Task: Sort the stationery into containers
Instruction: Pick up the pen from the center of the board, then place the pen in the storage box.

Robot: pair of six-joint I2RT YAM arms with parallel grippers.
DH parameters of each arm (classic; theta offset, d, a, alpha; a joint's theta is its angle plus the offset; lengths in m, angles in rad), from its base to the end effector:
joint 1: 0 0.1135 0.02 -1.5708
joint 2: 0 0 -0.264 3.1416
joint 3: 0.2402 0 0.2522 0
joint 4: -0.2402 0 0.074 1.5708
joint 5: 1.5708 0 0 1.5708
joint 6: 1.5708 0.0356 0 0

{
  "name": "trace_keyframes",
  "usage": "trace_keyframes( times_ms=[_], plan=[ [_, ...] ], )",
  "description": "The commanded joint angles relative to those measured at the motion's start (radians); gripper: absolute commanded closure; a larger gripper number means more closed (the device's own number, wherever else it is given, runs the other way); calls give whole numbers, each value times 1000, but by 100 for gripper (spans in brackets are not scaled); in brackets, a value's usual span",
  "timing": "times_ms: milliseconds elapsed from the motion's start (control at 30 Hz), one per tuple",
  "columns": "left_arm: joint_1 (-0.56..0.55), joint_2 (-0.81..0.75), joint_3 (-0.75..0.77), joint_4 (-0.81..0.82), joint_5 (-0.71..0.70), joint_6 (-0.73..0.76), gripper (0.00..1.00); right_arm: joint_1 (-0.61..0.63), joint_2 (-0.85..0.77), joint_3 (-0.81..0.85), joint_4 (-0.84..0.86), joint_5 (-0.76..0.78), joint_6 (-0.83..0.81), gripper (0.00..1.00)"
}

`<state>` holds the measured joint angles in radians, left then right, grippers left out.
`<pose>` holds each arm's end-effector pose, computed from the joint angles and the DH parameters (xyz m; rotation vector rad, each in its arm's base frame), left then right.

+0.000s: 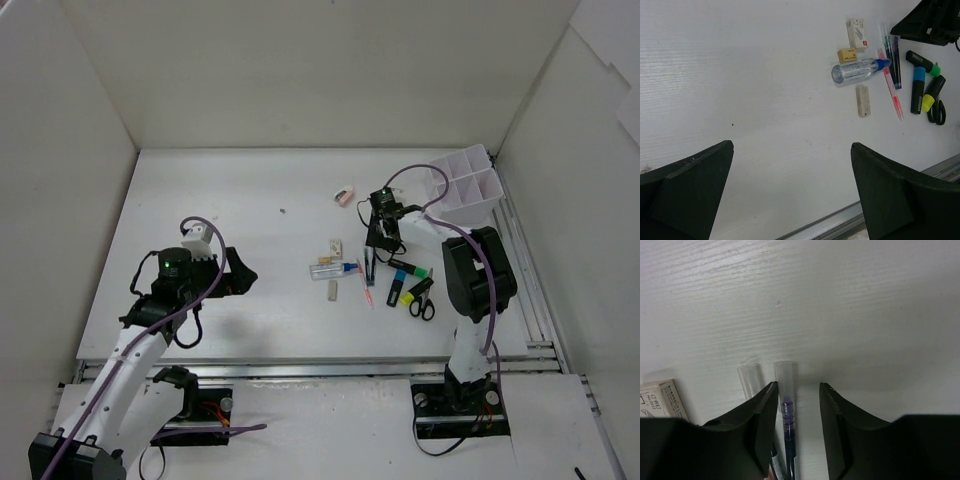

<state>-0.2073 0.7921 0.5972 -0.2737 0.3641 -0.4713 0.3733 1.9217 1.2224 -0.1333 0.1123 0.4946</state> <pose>0.1757 -0.0499 0.2644 -0.0406 2.0994 -0.7890 0.3836 0.1460 0.1687 0.1987 2.4058 0.2694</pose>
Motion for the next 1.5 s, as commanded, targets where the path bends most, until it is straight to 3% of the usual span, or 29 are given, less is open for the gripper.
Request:
trace_keyframes(
  times_ms=[0, 100, 200, 400, 533, 633, 767, 967, 1100, 1467],
  plan=[
    [6, 6, 19, 28, -13, 5, 1, 15, -4, 31, -25, 44, 25, 68],
    [6, 12, 19, 30, -16, 5, 1, 22, -6, 20, -29, 62, 22, 81],
    [6, 16, 23, 30, -14, 8, 1, 27, -21, 23, -28, 82, -2, 100],
    [6, 38, 33, 39, -11, 16, 0, 29, -137, 109, -11, 185, -125, 100],
    [6, 58, 42, 57, 1, 23, 1, 16, -260, 101, 110, 370, -214, 100],
    [6, 87, 67, 60, 7, 30, 1, -40, -351, 45, 271, 491, -255, 100],
    [6, 133, 110, 67, -5, 26, 1, -141, -400, -41, 661, 690, -446, 100],
    [6, 222, 131, 114, 12, 13, 1, -310, -255, 72, 872, 770, -582, 100],
    [6, 298, 156, 130, 19, 13, 1, -394, -127, 196, 922, 715, -646, 100],
    [6, 338, 187, 149, 38, 16, 0, -468, 114, 385, 975, 728, -708, 100]
  ],
)
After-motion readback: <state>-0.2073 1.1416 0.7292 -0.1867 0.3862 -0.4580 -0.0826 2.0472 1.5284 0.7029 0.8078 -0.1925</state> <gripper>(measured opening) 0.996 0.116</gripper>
